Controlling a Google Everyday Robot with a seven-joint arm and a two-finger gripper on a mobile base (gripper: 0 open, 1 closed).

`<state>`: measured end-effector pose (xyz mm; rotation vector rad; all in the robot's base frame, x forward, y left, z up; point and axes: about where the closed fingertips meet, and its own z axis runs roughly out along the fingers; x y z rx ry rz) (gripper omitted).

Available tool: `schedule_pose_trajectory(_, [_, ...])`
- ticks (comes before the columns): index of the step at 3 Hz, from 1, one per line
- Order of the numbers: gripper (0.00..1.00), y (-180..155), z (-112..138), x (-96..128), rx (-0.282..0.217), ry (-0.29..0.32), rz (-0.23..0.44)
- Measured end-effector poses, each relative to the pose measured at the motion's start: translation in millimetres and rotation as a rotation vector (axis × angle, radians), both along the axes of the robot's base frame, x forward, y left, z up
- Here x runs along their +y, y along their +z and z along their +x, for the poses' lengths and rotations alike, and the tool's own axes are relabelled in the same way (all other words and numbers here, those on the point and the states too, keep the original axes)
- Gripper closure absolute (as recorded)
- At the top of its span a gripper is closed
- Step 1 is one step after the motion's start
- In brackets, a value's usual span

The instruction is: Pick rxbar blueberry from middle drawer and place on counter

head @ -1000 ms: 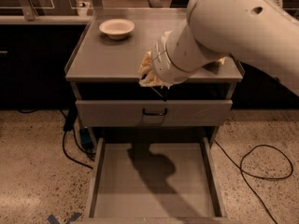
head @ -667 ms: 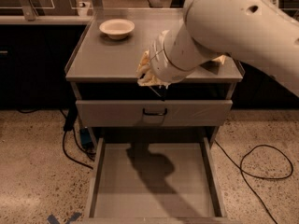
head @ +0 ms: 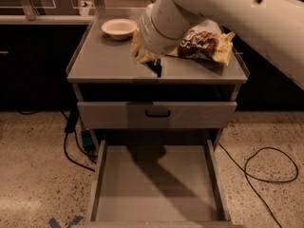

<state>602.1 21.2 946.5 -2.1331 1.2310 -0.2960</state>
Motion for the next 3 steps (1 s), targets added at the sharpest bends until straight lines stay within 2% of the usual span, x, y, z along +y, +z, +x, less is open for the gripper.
schedule_pose_trajectory(1, [1.00,3.7,36.6,13.0,0.000,0.053,-0.055])
schedule_pose_trajectory(2, [1.00,-10.8,69.9,29.2,0.037,0.096,-0.073])
schedule_pose_trajectory(3, [1.00,-34.3,94.3,49.6,0.095,0.141,-0.078])
